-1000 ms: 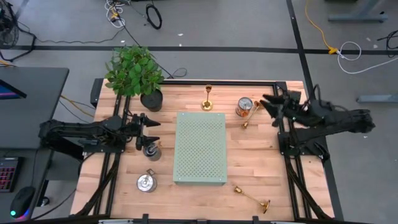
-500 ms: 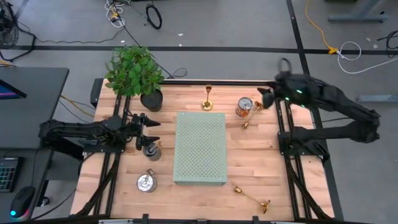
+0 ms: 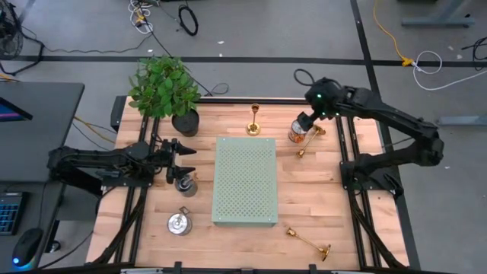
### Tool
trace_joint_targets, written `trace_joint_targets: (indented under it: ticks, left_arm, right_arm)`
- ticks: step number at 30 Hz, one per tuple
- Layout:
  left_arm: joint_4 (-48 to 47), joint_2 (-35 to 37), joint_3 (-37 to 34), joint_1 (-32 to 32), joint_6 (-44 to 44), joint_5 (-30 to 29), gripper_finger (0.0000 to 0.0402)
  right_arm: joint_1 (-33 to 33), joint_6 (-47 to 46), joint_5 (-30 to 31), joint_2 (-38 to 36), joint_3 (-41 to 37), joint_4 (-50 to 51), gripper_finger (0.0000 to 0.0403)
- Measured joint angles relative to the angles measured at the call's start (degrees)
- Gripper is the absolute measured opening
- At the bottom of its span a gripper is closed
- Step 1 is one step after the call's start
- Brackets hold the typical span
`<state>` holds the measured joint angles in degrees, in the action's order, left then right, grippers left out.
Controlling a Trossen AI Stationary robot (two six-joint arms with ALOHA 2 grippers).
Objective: Pick & Place candle stick holders
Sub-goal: Put the top orange scented candle on the shelf
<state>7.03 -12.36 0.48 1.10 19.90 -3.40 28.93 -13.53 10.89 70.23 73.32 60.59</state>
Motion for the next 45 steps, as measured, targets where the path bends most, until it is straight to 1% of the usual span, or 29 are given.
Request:
trace_joint_targets:
  ticks: [4,11,18,22,32,41,45]
  left_arm:
    - [0.0,0.0,0.0,0.0,0.0,0.0,0.0399]
    - [0.0,0.0,0.0,0.0,-0.1,0.0,0.0399]
    - [0.0,0.0,0.0,0.0,0.0,0.0,0.0399]
    - [0.0,0.0,0.0,0.0,0.0,0.0,0.0399]
    - [0.0,0.0,0.0,0.0,0.0,0.0,0.0399]
    - [0.0,0.0,0.0,0.0,0.0,0.0,0.0399]
    - [0.0,0.0,0.0,0.0,0.0,0.0,0.0399]
  right_arm:
    - [1.0,0.6,0.0,2.4,0.0,1.8,0.0393]
    - [2.6,2.0,-1.5,6.3,0.0,2.1,0.0398]
    - [3.8,3.6,-1.6,9.9,0.0,3.5,0.0398]
    - [4.4,4.5,-4.7,12.0,0.0,4.0,0.0398]
    - [4.4,6.4,-4.4,17.3,0.0,5.5,0.0398]
    - [4.4,6.9,-4.1,19.5,-0.2,5.5,0.0398]
    - [4.4,6.9,-4.2,19.5,-2.6,5.1,0.0398]
